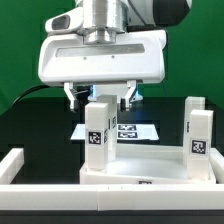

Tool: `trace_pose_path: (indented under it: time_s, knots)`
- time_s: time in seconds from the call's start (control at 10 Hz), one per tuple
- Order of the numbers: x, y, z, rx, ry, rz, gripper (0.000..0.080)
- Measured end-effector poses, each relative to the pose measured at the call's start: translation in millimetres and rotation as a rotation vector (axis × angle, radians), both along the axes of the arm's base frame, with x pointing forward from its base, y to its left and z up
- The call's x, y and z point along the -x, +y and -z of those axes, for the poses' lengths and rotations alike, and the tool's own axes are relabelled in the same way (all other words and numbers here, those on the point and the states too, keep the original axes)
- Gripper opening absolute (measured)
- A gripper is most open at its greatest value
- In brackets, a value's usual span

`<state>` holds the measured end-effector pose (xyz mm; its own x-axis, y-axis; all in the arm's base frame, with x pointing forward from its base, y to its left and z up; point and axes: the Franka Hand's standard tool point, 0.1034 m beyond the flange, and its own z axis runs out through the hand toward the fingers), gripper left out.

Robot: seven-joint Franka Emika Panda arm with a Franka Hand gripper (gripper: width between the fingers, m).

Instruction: Assemble desk

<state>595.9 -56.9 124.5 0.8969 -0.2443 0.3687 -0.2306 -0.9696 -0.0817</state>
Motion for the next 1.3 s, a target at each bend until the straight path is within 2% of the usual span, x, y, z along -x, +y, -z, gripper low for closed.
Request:
trace_pose_path:
  time_s: [0.1,0.2,0.3,0.4,0.5,0.6,0.7,0.8,1.0,1.1,1.2,1.3]
  knots:
    - [-4.7,-2.6,2.2,-0.002,0.002,0.009,0.0649]
    - [-0.2,5.2,10.1,-0.076,0.118,0.028,0.0649]
    - [-7.1,3.6,7.3,-0.11,0.168,0.033,0.0649]
    - [-8.3,1.3,11.1,-0.137,0.249,0.025,0.0649]
    - [-8.6,-6.7,15.5,-0.154,0.3,0.028,0.0649]
    - [-7.8,-16.9,13.5,-0.165,0.358,0.01,0.0649]
    - [-9.0,-22.0,13.3,-0.159,0.344,0.026,0.0649]
    - [-8.6,-19.1,14.4,-0.163,0.347,0.04,0.0621]
    - [-8.6,-19.6,14.3,-0.17,0.349,0.073,0.0353]
    - [-8.8,-19.0,14.4,-0.191,0.353,0.158,0.0353]
    - [-8.8,-19.0,14.4,-0.206,0.356,0.231,0.0288]
    - [-8.9,-19.0,14.4,-0.222,0.36,0.308,0.0288]
